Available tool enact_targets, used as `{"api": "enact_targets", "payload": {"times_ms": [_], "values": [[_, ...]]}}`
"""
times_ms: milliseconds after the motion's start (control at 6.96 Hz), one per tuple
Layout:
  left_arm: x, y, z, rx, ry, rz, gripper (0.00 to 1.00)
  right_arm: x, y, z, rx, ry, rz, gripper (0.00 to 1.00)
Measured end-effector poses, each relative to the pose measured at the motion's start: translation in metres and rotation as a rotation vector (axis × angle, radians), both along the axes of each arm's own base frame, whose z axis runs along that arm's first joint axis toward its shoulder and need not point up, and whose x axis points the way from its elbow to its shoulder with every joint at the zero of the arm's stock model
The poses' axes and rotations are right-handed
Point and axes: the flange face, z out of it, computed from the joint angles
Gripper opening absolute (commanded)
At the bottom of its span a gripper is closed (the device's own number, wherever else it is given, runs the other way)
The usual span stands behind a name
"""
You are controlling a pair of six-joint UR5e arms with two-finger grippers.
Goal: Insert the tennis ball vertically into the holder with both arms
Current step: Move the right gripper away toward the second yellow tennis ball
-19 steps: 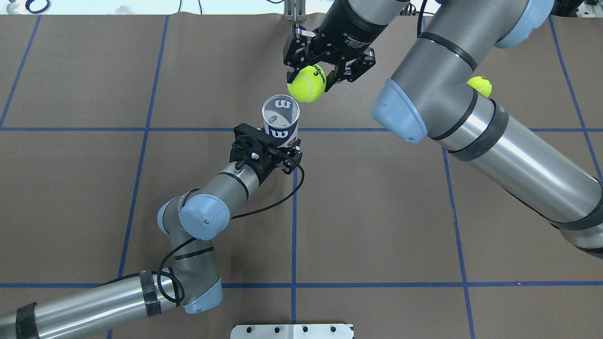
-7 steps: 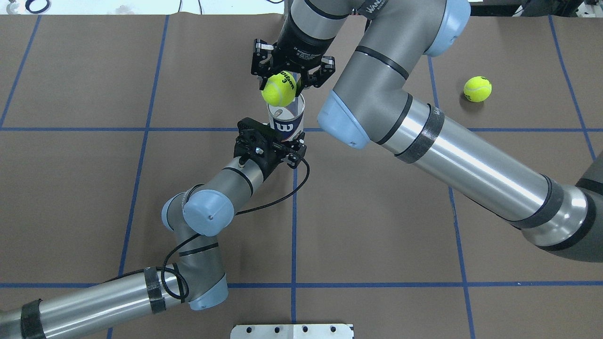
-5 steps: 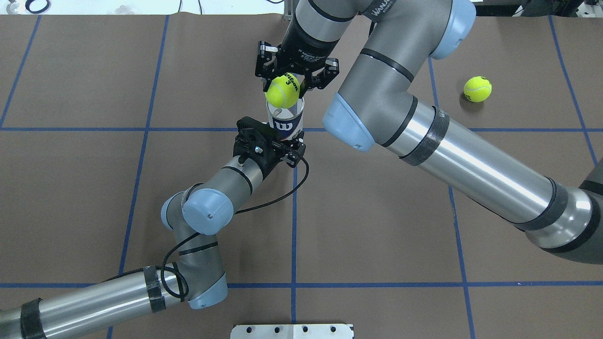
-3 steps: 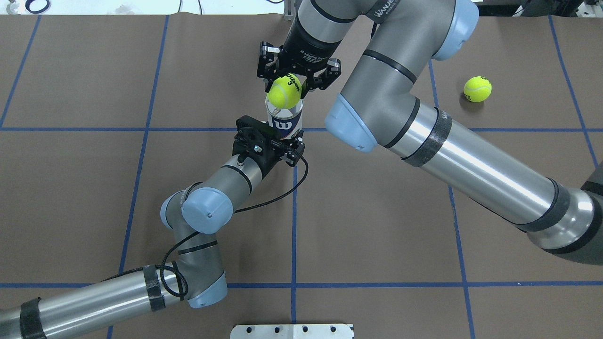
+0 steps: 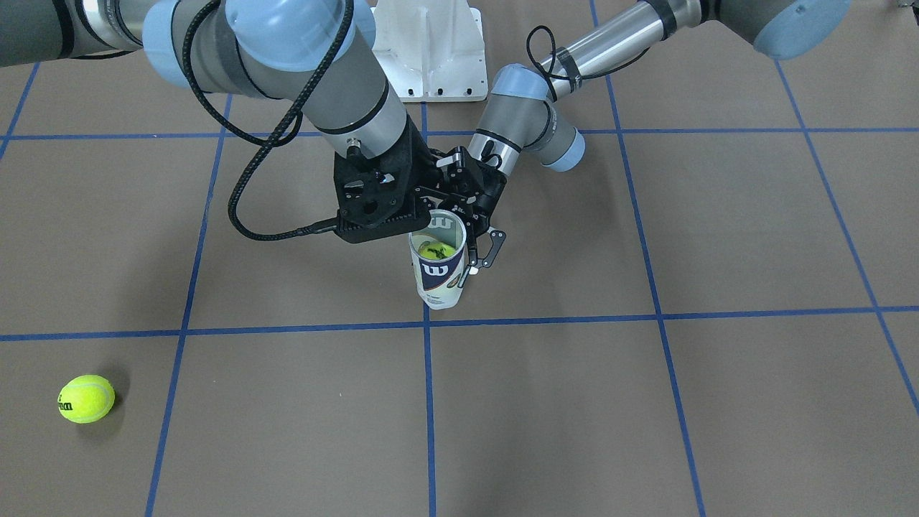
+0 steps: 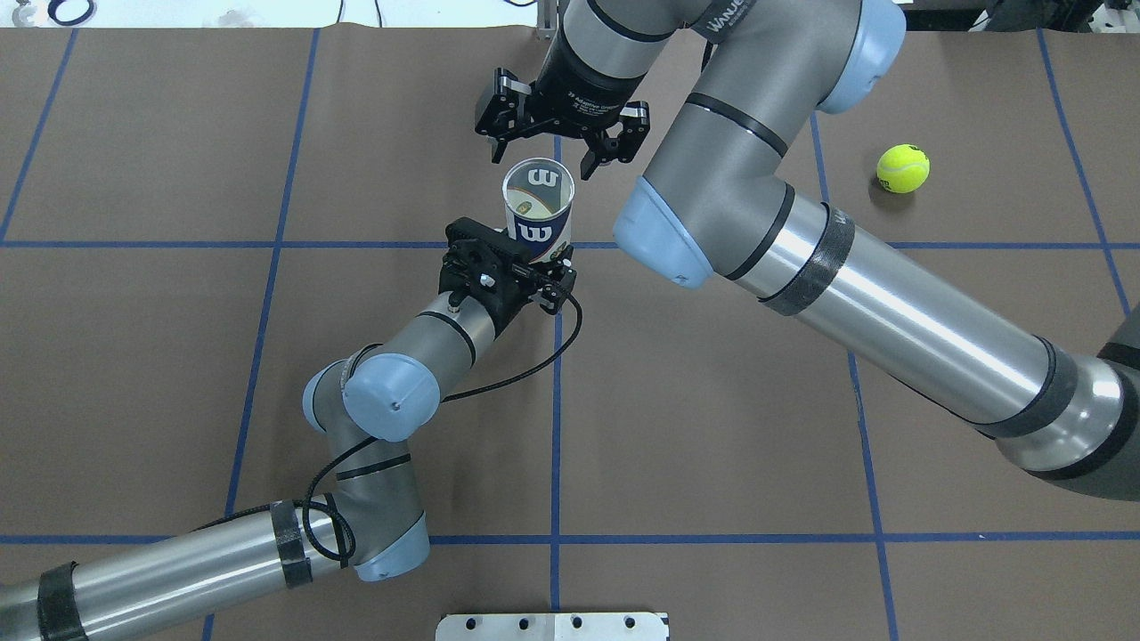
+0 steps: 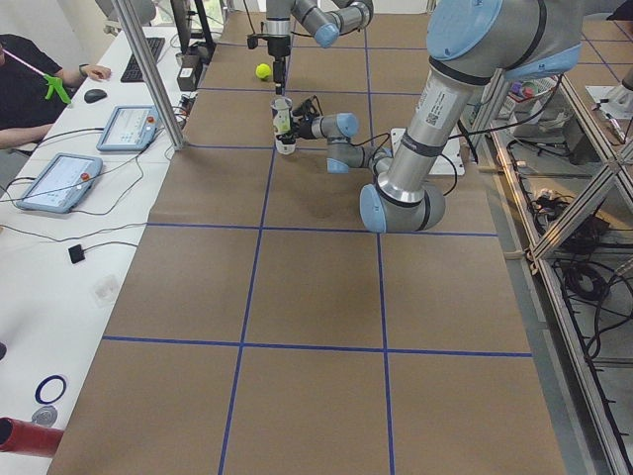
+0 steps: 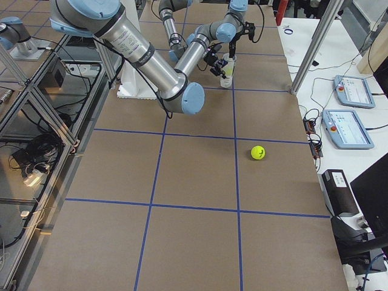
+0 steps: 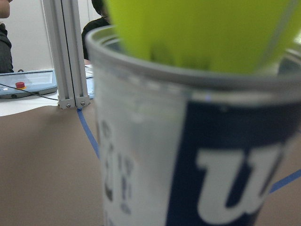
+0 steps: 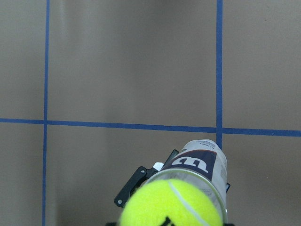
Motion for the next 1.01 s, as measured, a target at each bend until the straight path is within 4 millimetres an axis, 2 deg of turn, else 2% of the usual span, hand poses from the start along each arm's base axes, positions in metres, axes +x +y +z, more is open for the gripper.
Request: {"api": "enact_targets", "payload": {"times_ms": [288, 431, 575, 719, 863, 1006], "values": [[-0.001, -0.001, -0.001, 0.000, 0.002, -0.002, 0.80, 0.008, -0.006, 0.000, 0.002, -0.001, 0.014, 0.99], [-0.003, -0.002, -0.001, 0.001, 0.004, -0.003, 0.80, 0.027, -0.022, 0.008, 0.000, 0.007, 0.045, 0.99], [-0.003, -0.003, -0.002, 0.002, 0.005, -0.004, 0.80, 0.058, -0.046, 0.030, 0.015, 0.032, 0.081, 0.99], [-0.004, -0.003, -0.002, 0.002, 0.006, -0.004, 0.80, 0.091, -0.071, 0.069, 0.069, 0.081, 0.092, 0.99], [-0.004, -0.004, -0.003, 0.002, 0.007, -0.005, 0.80, 0.120, -0.096, 0.116, 0.136, 0.151, 0.082, 0.99], [-0.005, -0.005, -0.003, 0.003, 0.008, -0.006, 0.80, 0.140, -0.119, 0.159, 0.193, 0.221, 0.055, 0.99]]}}
